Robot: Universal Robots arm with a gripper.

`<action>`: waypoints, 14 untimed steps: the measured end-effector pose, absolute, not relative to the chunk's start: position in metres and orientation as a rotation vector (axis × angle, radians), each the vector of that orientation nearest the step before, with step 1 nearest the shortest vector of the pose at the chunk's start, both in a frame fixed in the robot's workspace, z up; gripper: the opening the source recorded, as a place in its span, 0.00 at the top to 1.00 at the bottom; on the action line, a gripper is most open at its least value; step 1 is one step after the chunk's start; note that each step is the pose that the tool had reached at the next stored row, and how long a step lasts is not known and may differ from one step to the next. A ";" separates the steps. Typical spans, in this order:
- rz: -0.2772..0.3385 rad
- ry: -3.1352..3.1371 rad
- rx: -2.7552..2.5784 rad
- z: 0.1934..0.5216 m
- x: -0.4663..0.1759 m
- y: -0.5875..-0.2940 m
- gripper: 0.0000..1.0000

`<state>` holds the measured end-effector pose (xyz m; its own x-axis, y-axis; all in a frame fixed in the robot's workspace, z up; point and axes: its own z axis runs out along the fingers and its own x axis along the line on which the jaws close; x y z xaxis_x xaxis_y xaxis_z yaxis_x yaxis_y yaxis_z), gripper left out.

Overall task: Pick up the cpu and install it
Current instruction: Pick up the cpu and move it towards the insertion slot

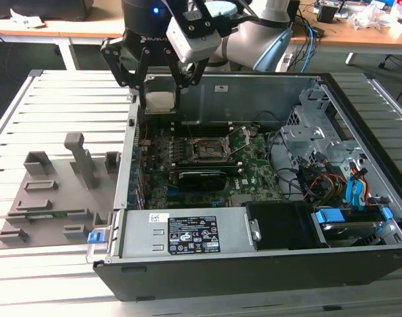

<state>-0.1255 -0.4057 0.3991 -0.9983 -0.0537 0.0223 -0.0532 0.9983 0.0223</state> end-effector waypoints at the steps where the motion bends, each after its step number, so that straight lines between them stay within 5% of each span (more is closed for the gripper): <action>1: -0.034 -3.117 0.083 0.399 -0.123 -0.405 0.45; 14: -0.034 -3.115 0.083 0.398 -0.074 -0.396 0.45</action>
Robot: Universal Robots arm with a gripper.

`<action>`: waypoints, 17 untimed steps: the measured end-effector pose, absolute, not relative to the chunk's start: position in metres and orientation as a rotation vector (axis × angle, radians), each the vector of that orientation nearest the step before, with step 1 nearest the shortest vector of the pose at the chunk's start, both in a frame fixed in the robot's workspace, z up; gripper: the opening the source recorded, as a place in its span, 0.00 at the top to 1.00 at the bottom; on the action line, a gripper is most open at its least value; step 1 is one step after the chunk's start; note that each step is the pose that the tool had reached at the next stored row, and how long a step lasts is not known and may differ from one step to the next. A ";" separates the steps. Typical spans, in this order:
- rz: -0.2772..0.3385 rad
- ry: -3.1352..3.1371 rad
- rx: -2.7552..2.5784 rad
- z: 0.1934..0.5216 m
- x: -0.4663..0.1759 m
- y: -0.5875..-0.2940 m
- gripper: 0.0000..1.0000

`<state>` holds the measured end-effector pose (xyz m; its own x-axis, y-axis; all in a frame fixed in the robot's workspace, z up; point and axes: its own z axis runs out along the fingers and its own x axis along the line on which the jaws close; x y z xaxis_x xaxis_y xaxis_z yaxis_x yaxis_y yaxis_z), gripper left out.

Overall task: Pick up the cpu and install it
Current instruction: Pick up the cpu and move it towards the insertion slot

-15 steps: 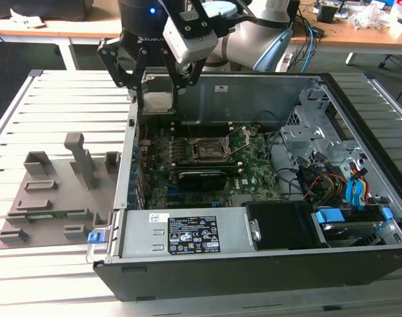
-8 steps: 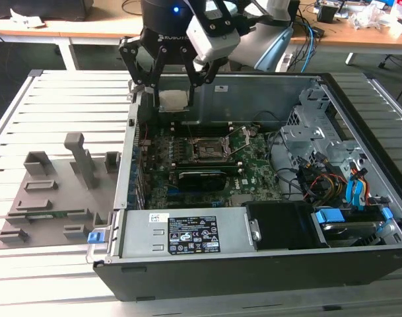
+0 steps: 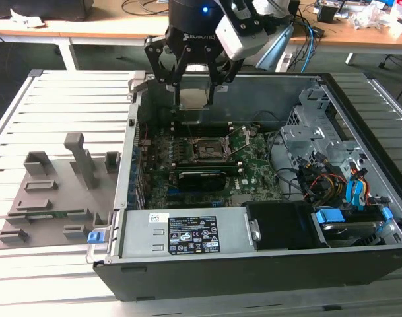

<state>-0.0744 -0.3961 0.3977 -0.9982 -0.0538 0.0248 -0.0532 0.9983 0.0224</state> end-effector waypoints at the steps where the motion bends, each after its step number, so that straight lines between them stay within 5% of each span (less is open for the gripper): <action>1: -0.034 -3.115 0.083 0.397 -0.070 -0.395 0.45; 17: -0.033 -3.104 0.083 0.376 -0.024 -0.367 0.45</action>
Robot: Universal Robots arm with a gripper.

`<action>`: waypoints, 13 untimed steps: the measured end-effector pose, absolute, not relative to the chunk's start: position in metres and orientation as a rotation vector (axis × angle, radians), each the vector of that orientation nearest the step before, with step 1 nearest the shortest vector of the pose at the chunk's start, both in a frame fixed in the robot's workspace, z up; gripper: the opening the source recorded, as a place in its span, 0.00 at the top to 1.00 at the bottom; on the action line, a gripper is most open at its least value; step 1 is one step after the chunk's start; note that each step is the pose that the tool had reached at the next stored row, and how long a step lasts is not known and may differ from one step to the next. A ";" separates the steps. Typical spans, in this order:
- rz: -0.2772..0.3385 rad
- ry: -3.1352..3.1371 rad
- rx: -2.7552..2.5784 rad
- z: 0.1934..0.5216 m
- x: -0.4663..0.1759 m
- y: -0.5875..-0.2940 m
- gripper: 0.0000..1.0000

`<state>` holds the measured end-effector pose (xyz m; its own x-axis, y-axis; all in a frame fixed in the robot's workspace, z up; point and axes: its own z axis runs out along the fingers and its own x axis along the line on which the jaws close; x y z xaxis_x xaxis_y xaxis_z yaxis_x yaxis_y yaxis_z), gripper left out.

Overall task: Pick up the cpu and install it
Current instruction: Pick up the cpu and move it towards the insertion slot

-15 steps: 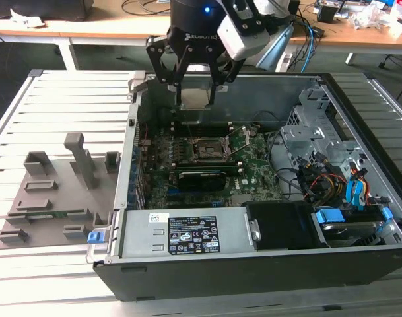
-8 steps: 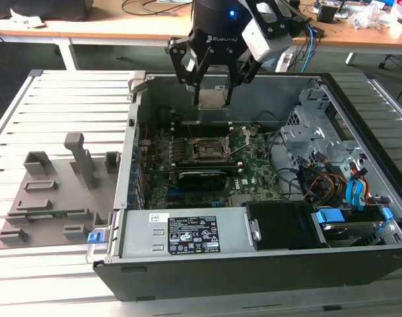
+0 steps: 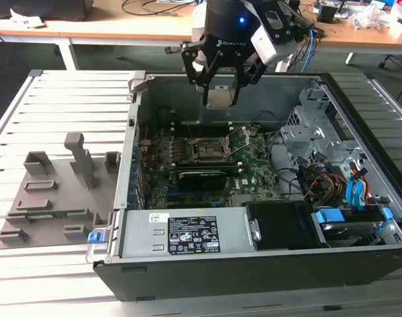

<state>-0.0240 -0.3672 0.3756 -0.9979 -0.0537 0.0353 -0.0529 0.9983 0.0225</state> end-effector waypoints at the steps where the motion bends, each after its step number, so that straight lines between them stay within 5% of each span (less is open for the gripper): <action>1: -0.033 -3.104 0.083 0.371 -0.021 -0.363 0.45; 13: -0.033 -3.102 0.083 0.348 -0.012 -0.352 0.45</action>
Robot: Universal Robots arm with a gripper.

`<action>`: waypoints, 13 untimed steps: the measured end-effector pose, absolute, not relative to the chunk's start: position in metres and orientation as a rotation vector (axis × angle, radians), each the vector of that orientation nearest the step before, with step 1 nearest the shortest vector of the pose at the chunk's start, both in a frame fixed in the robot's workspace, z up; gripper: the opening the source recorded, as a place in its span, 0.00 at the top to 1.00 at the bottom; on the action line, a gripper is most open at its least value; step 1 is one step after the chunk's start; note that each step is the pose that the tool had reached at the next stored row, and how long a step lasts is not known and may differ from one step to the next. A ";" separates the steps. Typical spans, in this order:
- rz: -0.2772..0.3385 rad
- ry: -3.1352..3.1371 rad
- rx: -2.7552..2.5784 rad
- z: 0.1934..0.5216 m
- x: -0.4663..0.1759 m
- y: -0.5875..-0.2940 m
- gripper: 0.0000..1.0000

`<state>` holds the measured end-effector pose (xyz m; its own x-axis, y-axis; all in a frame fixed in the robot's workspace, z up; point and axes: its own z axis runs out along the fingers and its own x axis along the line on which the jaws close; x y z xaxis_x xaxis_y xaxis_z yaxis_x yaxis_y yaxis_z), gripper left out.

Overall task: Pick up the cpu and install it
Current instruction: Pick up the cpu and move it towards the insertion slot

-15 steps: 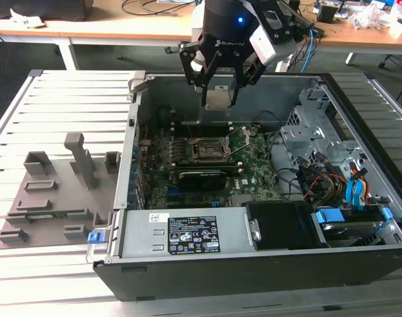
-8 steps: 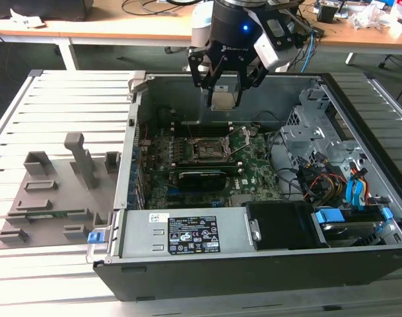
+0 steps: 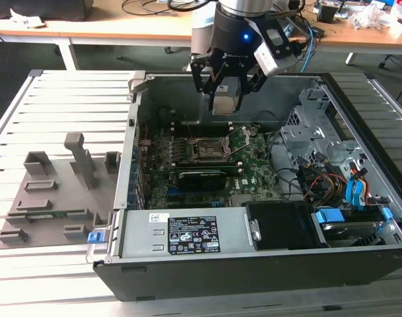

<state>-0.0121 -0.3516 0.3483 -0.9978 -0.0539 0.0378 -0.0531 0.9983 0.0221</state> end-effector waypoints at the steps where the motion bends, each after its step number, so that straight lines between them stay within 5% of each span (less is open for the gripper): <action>1: -0.033 -3.102 0.083 0.347 -0.012 -0.351 0.45; 13: -0.033 -3.102 0.084 0.338 -0.009 -0.342 0.45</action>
<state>-0.0091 -0.3416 0.3379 -0.9978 -0.0545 0.0378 -0.0537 0.9983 0.0222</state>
